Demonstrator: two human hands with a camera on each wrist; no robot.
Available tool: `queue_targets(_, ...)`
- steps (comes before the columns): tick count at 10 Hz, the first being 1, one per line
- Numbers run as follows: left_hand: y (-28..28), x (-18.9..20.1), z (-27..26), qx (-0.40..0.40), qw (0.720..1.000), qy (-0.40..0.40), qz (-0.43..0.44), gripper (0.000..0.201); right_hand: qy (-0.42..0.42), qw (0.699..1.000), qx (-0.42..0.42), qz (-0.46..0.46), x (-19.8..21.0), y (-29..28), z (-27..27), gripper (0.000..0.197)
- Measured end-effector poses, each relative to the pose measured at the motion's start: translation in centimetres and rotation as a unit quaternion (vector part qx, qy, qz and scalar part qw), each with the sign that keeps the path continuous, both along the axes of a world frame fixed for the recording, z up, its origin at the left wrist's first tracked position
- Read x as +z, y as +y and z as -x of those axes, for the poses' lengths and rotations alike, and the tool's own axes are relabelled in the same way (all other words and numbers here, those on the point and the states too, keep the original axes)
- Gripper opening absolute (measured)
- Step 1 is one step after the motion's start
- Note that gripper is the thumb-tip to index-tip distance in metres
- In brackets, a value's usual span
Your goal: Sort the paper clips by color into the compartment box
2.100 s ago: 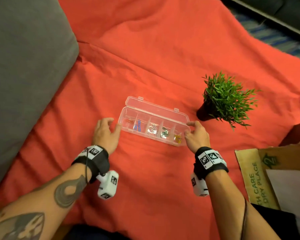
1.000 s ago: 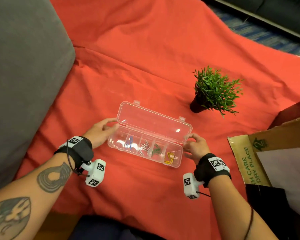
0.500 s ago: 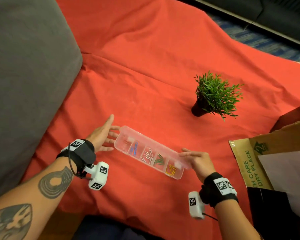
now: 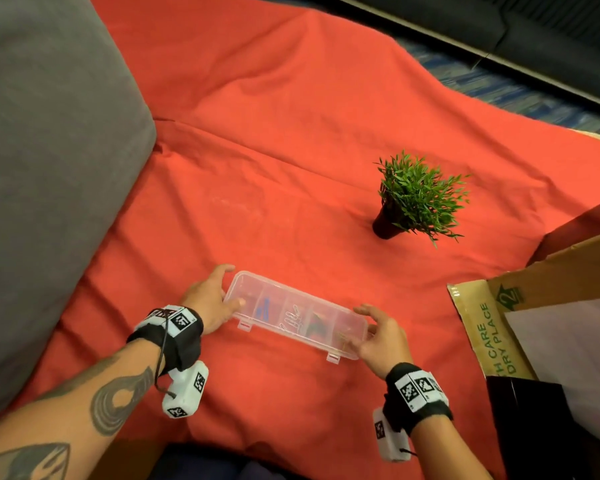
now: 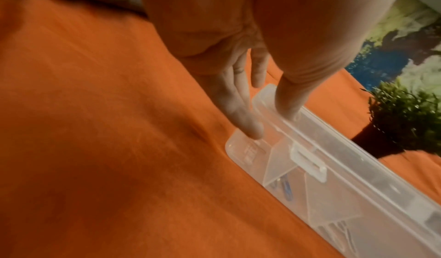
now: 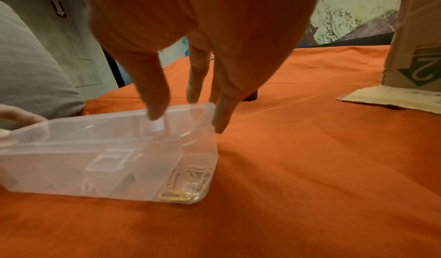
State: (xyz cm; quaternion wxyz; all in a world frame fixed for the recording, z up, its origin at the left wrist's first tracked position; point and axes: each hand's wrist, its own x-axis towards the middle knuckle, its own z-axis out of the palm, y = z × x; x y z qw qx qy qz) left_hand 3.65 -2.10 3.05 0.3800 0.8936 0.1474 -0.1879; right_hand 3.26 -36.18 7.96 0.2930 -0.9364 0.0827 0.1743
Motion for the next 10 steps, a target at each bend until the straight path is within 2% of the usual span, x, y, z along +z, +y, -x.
queue_targets(1,-0.1,0.8,0.0,-0.080,0.996,0.013,-0.028,0.086,0.035,0.995,0.087,-0.022,0.4,0.0,0.3,0.098)
queue_targets(2,-0.4,2.2,0.1,-0.156,0.985,0.057,-0.039,0.113,0.058,0.990,0.132,-0.010,0.6,0.4,0.0,0.112)
queue_targets(3,-1.2,2.8,0.0,-0.203,0.972,0.091,-0.071,0.138,0.035,0.985,0.162,0.040,-0.1,0.4,-0.4,0.118)
queue_targets(4,-1.7,2.8,-0.2,-0.222,0.966,0.075,-0.111,0.136,0.022,0.982,0.178,0.052,-0.7,0.3,-0.7,0.117)
queue_targets(7,-2.1,3.2,-0.2,-0.255,0.944,0.025,-0.210,0.098,0.017,0.957,0.246,0.154,0.1,0.9,-0.9,0.106)
queue_targets(8,-2.3,3.5,0.0,-0.256,0.941,0.032,-0.219,0.096,0.010,0.947,0.266,0.179,0.2,1.1,-0.7,0.101)
queue_targets(9,-2.1,3.2,0.1,-0.247,0.946,0.030,-0.209,0.103,0.000,0.952,0.258,0.162,0.0,1.0,-0.7,0.100)
queue_targets(10,-1.9,2.7,0.7,-0.212,0.954,0.055,-0.203,0.126,0.006,0.971,0.213,0.112,-0.2,0.6,0.1,0.108)
